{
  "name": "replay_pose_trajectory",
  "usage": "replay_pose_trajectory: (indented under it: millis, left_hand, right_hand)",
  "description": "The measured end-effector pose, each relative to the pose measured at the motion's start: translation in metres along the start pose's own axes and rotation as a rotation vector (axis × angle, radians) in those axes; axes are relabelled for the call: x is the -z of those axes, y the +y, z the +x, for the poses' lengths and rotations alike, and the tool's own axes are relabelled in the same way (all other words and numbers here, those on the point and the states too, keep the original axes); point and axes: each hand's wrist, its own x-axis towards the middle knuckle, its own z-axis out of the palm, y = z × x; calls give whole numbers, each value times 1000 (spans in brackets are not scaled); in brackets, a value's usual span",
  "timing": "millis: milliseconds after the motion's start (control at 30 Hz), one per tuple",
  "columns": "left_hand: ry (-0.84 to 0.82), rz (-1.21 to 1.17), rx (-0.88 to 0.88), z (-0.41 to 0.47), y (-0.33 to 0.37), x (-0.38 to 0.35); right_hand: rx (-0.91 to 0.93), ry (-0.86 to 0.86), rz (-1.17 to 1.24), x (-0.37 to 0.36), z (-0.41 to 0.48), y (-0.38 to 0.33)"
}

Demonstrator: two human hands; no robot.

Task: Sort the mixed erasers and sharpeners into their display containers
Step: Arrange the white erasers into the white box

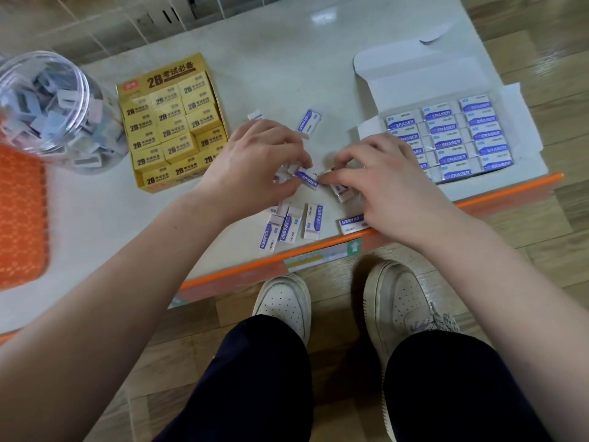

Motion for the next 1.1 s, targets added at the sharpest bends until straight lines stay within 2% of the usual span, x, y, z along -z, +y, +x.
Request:
replay_pose_trajectory:
  millis: [300, 500, 667, 833, 967, 1100]
  left_hand:
    - [-14, 46, -32, -2, 7, -3]
    - [172, -70, 36, 2, 13, -4]
    - [318, -138, 127, 17, 24, 0]
    - [360, -249, 166, 49, 42, 3]
    - [237, -278, 88, 78, 68, -8]
    - [86, -148, 46, 98, 86, -20]
  right_hand:
    - [-51, 52, -94, 1, 4, -4]
    - [39, 98, -119, -5, -5, -3]
    - [45, 218, 121, 20, -5, 3]
    - [-208, 282, 127, 56, -10, 38]
    - [-438, 288, 32, 68, -15, 68]
    - [-535, 227, -3, 66, -9, 82]
